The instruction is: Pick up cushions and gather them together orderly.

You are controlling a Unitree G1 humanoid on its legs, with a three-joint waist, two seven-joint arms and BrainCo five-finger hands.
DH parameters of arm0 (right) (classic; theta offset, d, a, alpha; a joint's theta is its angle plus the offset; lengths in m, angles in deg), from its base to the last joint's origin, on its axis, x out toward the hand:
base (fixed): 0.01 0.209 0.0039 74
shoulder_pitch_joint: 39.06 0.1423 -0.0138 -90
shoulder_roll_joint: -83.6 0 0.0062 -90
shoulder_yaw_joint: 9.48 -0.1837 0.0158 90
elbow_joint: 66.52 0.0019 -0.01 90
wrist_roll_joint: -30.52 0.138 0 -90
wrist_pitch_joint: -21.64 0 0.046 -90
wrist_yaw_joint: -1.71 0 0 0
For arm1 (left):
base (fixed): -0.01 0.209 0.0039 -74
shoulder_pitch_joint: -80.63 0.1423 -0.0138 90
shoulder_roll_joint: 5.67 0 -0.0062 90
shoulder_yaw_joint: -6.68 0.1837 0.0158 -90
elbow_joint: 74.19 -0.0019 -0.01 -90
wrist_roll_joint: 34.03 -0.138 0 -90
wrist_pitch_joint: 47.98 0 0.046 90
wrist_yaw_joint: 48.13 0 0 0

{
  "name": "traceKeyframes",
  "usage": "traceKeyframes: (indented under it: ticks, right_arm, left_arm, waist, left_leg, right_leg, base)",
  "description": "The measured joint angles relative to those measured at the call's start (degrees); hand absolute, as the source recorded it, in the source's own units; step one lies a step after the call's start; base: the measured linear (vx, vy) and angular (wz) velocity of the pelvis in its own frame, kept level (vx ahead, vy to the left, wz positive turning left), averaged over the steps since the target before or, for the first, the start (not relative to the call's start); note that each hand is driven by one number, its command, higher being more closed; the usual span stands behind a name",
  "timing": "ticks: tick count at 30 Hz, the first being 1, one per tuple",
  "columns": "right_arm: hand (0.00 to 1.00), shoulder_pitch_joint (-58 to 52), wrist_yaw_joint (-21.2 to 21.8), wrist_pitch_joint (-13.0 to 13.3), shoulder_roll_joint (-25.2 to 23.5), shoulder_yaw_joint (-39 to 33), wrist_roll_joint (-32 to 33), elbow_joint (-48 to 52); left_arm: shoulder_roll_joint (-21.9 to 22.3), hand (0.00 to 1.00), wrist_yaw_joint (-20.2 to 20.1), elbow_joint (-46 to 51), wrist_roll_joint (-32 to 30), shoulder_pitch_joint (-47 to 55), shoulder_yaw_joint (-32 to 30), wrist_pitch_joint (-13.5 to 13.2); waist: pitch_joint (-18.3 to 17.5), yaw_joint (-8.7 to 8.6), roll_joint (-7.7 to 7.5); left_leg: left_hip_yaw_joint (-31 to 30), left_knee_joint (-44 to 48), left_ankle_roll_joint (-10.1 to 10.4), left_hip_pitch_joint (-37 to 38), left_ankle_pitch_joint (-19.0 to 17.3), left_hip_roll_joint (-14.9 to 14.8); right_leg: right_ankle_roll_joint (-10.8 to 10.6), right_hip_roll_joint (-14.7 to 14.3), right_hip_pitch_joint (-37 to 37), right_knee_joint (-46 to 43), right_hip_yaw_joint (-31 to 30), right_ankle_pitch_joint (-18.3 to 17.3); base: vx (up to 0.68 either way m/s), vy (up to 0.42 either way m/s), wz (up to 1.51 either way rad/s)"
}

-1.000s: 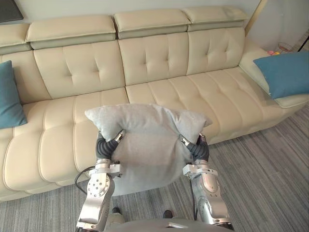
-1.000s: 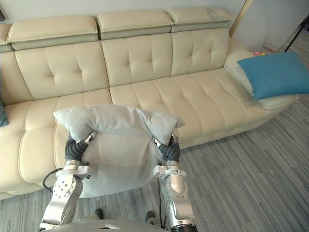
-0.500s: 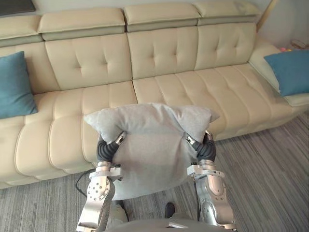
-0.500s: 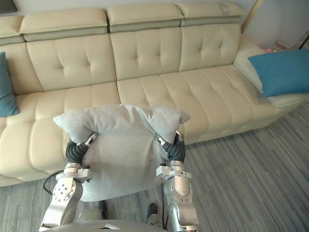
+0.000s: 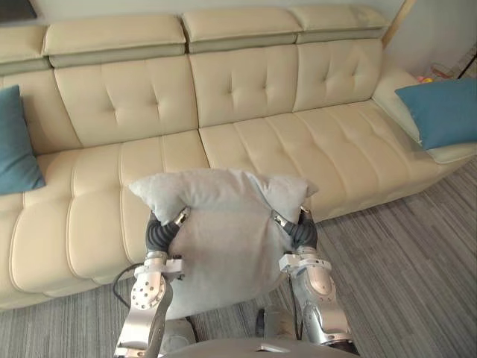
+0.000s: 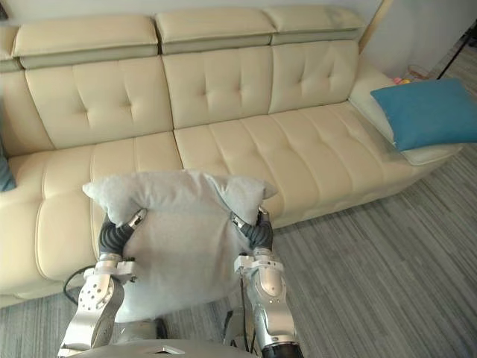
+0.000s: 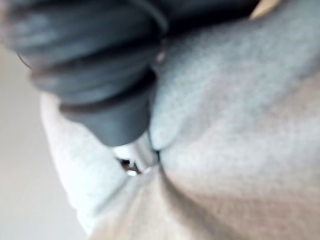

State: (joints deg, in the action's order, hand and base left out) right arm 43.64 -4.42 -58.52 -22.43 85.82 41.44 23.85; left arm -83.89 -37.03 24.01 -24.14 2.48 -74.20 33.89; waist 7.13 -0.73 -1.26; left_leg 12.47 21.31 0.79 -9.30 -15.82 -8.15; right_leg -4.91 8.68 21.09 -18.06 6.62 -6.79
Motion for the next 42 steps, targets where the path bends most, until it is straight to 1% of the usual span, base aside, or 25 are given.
traceKeyframes:
  ticks: [1, 2, 3, 4, 5, 6, 7, 8, 9, 10, 11, 12, 13, 14, 15, 17, 18, 19, 22, 24, 26, 30, 34, 38, 42]
  right_arm:
    - [1.0, 0.26, 0.05, 0.0, 0.08, -0.32, -0.03, 0.28]
    - [1.0, 0.18, 0.11, 0.0, 0.1, -0.36, -0.03, 0.31]
    - [1.0, -0.53, 0.58, -0.02, 0.12, -0.4, -0.04, 0.56]
    - [1.0, -0.93, 0.93, -0.02, 0.34, -0.51, -0.03, 0.98]
    - [1.0, -1.27, 1.63, 0.02, 1.21, -0.95, -0.01, 1.16]
    - [1.0, -1.23, 2.07, 0.02, 2.07, -0.92, 0.0, 1.28]
    - [1.0, -1.14, 2.34, -0.05, 3.14, -0.55, 0.02, 1.44]
    - [1.0, -1.04, 2.32, -0.17, 3.22, -0.54, 0.04, 1.61]
    - [1.0, -1.22, 2.3, -0.22, 3.43, -0.67, 0.07, 2.08]
    - [1.0, -2.13, 2.25, -0.29, 4.74, -1.01, 0.08, 4.15]
    - [1.0, -2.85, 2.21, -0.28, 5.79, -1.1, 0.07, 5.8]
    - [1.0, -3.91, 2.13, 0.0, 6.93, -1.52, 0.09, 8.63]
    - [1.0, -4.11, 2.03, 0.02, 6.99, -1.72, 0.09, 9.59]
    - [1.0, -4.73, 1.89, 0.23, 6.88, -2.39, 0.17, 11.58]
    - [1.0, -5.28, 1.89, 0.56, 6.85, -3.0, 0.23, 12.78]
    - [1.0, -5.26, 1.89, 0.69, 6.74, -3.26, 0.23, 12.68]
    - [1.0, -5.68, 1.94, 0.68, 6.62, -3.24, 0.19, 12.63]
    - [1.0, -6.05, 2.24, 0.55, 6.13, -3.02, 0.18, 12.29]
    - [1.0, -6.65, 2.32, -0.03, 1.24, -3.17, -0.11, 11.87]
    - [1.0, -6.11, 2.49, -0.07, 0.43, -2.72, -0.36, 11.34]
    - [1.0, -5.92, 2.41, -0.07, 0.42, -2.51, -1.97, 10.72]
    - [1.0, -4.79, 2.22, -0.1, 0.6, -2.55, -3.7, 9.65]
    - [1.0, -2.78, 2.04, -0.22, 0.62, -2.85, -4.54, 7.18]
    - [1.0, -1.47, 1.94, -0.36, 0.54, -2.59, -4.57, 5.87]
    - [1.0, 4.67, -0.1, -0.46, 1.05, -1.52, -4.66, 2.75]
  left_arm:
    - [-0.77, 1.0, -0.13, -0.02, -0.07, -1.21, 0.03, -0.01]
    - [-0.87, 1.0, -0.24, -0.02, -0.08, -1.3, 0.04, 0.0]
    - [-0.87, 1.0, -0.36, -0.04, -0.08, -0.92, 0.12, 0.0]
    - [-0.73, 1.0, -0.46, -0.09, -0.05, -0.88, 0.19, 0.0]
    - [-0.08, 1.0, -0.62, -0.09, -0.05, -0.69, 0.73, 0.01]
    - [0.71, 1.0, -0.63, 0.02, -0.02, -0.06, 0.93, -0.11]
    - [1.85, 1.0, -0.72, 0.09, 0.06, 1.08, 0.79, -0.48]
    - [3.36, 1.0, -0.71, 0.1, 0.1, 1.55, 0.48, -0.47]
    - [3.84, 1.0, -0.8, 0.1, 0.15, 1.53, 0.5, -0.46]
    - [4.62, 1.0, -1.48, 0.1, 0.24, 1.51, 0.83, -0.46]
    - [4.69, 1.0, -1.62, 0.1, 0.86, 1.53, 1.29, -0.45]
    - [5.04, 1.0, -1.99, 0.16, 1.29, 1.45, 1.9, -0.57]
    - [5.2, 1.0, -2.07, 0.33, 1.3, 1.38, 2.12, -0.66]
    - [5.42, 1.0, -2.6, 1.28, 1.29, 1.31, 2.23, -0.67]
    - [5.95, 1.0, -3.15, 2.51, 1.25, 1.31, 2.29, -0.68]
    - [6.1, 1.0, -3.8, 2.65, 1.22, 1.12, 2.29, -0.72]
    - [6.41, 1.0, -3.99, 2.75, 1.12, 1.4, 2.44, -0.73]
    - [5.83, 1.0, -4.01, 3.8, 1.13, 2.25, 2.41, -0.79]
    - [3.51, 1.0, -3.84, 4.86, 1.14, 2.97, 1.83, -1.31]
    - [3.18, 1.0, -3.85, 4.88, 1.18, 3.45, 1.07, -1.79]
    - [3.11, 1.0, -4.02, 4.82, 1.15, 3.73, 1.17, -1.81]
    - [3.0, 1.0, -3.98, 4.44, 1.14, 4.51, 1.17, -1.71]
    - [3.01, 1.0, -3.82, 3.27, 1.15, 4.08, 1.12, -1.58]
    - [2.72, 1.0, -3.44, 2.27, 1.15, 2.93, 0.56, -1.58]
    - [1.07, 1.0, -0.32, 1.32, 1.03, -1.38, 0.31, -1.59]
  waist:
    - [0.74, -1.55, -1.24]
    - [0.88, -2.02, -1.82]
    - [0.78, -2.39, -2.32]
    - [0.93, -2.73, -2.03]
    - [0.3, -3.0, -0.46]
    - [-0.12, -2.42, 2.09]
    - [-1.01, -1.38, 4.31]
    - [-1.15, -1.07, 4.58]
    - [-1.15, -1.2, 4.59]
    - [-1.13, -1.53, 4.62]
    - [-1.1, -1.52, 4.54]
    - [-1.13, -1.06, 4.58]
    - [-1.15, -0.88, 4.62]
    - [-1.14, -0.69, 4.61]
    - [-1.11, -0.28, 4.56]
    - [-1.06, 0.31, 4.49]
    - [-1.29, 0.78, 4.84]
    - [-2.03, 1.07, 5.31]
    - [-2.8, 0.84, 2.26]
    - [-2.93, 1.16, 1.95]
    - [-3.09, 0.94, 1.73]
    - [-3.93, 0.69, 0.31]
    - [-3.98, 0.06, 0.23]
    - [-4.04, 0.2, 0.07]
    - [-3.92, 0.7, -0.12]
  left_leg:
    - [-1.8, -0.36, 1.4, 0.7, -0.78, 2.19]
    - [-2.26, -0.22, 2.16, 1.38, -1.22, 2.87]
    - [-3.43, 0.53, 3.56, 2.69, -2.82, 3.41]
    - [-4.94, 1.3, 4.24, 2.7, -3.85, 3.23]
    - [-7.7, 1.91, 5.85, 3.03, -5.31, 1.42]
    - [-8.16, 0.9, 6.4, 3.23, -5.62, -1.53]
    - [-9.09, 1.38, 7.08, 2.75, -3.44, -3.96]
    - [-9.69, 6.2, 6.85, 0.27, -0.88, -6.02]
    - [-9.52, 8.79, 6.49, -1.01, 0.23, -6.85]
    - [-8.81, 16.17, 4.46, -4.09, 4.96, -8.71]
    - [-7.49, 20.05, 3.55, -5.2, 8.74, -9.76]
    - [-5.05, 25.27, 2.62, -6.28, 10.53, -10.84]
    - [-4.23, 26.99, 2.72, -6.74, 9.72, -10.89]
    - [-2.04, 29.39, 2.71, -8.61, 6.91, -10.77]
    - [-0.1, 28.85, 2.42, -10.98, 4.07, -10.52]
    - [1.77, 23.1, 2.04, -12.54, 2.34, -9.39]
    - [2.61, 9.92, 1.27, -11.36, 5.96, -7.26]
    - [2.05, 2.38, 3.13, -9.36, 10.06, -6.65]
    - [2.34, -2.04, 2.24, -6.73, 10.48, -2.51]
    - [3.67, -3.72, 2.05, -4.43, 10.58, -2.28]
    - [4.56, -5.38, 2.15, -2.05, 10.64, -2.6]
    - [6.6, -11.15, 3.8, 1.84, 12.43, -3.42]
    - [8.82, -13.96, 3.72, 4.5, 13.52, -3.06]
    - [9.69, -14.54, 2.93, 4.35, 14.13, -2.42]
    - [10.12, -14.17, 2.19, 1.13, 15.27, -1.75]
  right_leg:
    - [-2.98, 1.83, 1.53, 4.12, -0.72, 2.9]
    - [-2.72, 2.46, 1.8, 5.24, -1.48, 3.94]
    - [-1.53, 2.93, 1.77, 6.02, -2.19, 5.69]
    - [-0.79, 2.48, 1.46, 4.72, -2.93, 8.38]
    - [-0.72, 0.7, 1.9, 1.02, -1.53, 9.81]
    - [0.37, -1.38, 2.12, -0.74, 0.62, 7.1]
    - [2.24, -3.74, 2.36, -1.13, 2.2, 5.53]
    - [3.72, -5.23, 1.88, -2.0, 3.75, 4.4]
    - [4.25, -5.67, 1.26, -1.8, 4.52, 4.05]
    - [5.21, -6.62, -1.39, -0.12, 6.0, 3.44]
    - [5.44, -6.9, -4.05, 1.66, 6.41, 3.29]
    - [5.96, -6.77, -7.82, 4.18, 6.17, 2.95]
    - [5.96, -6.66, -9.07, 5.05, 5.95, 2.95]
    - [5.96, -6.19, -11.48, 6.92, 5.85, 2.95]
    - [5.96, -5.6, -13.46, 8.25, 6.27, 2.96]
    - [5.86, -4.58, -15.19, 8.7, 7.04, 2.9]
    - [4.33, -3.91, -16.29, 7.87, 7.39, 1.98]
    - [1.12, -4.22, -17.38, 6.95, 6.8, -0.35]
    - [1.43, -1.2, -17.19, 7.04, 5.25, -0.26]
    - [1.82, -1.23, -17.79, 7.26, 2.79, 0.66]
    - [1.19, -2.08, -18.81, 6.44, 1.42, 1.66]
    - [1.82, -3.94, -17.73, 6.47, -2.76, 3.18]
    - [1.77, -4.11, -17.58, 7.18, -5.27, 5.3]
    - [1.73, -3.71, -17.06, 8.36, -6.73, 6.9]
    - [1.72, -3.01, -14.07, 8.92, -7.52, 7.17]
  base:
    - [0.17, -0.071, 0.76]
    - [0.31, -0.198, 0.88]
    - [0.31, -0.231, 0.67]
    - [0.39, -0.325, 0.89]
    - [0.39, -0.3, 0.68]
    - [0.51, -0.296, 0.43]
    - [0.67, -0.344, 0.05]
    - [0.58, -0.279, 0.02]
    - [0.66, -0.341, 0.16]
    - [0.45, -0.203, 0.19]
    - [0.59, -0.205, 0.13]
    - [0.39, -0.09, -0.02]
    - [0.43, -0.055, -0.02]
    - [0.3, 0.025, 0.11]
    - [0.33, 0.08, 0.22]
    - [0.27, 0.175, 0.21]
    - [0.3, 0.299, 0.09]
    - [0.26, 0.27, 0.17]
    - [0.15, 0.192, 0.17]
    - [0.1, 0.091, -0.21]
    - [0.07, -0.022, -0.27]
    - [0.01, -0.07, -0.41]
    - [-0.01, 0.008, -0.36]
    - [-0.04, 0.033, -0.13]
    - [-0.11, 0.002, -0.07]
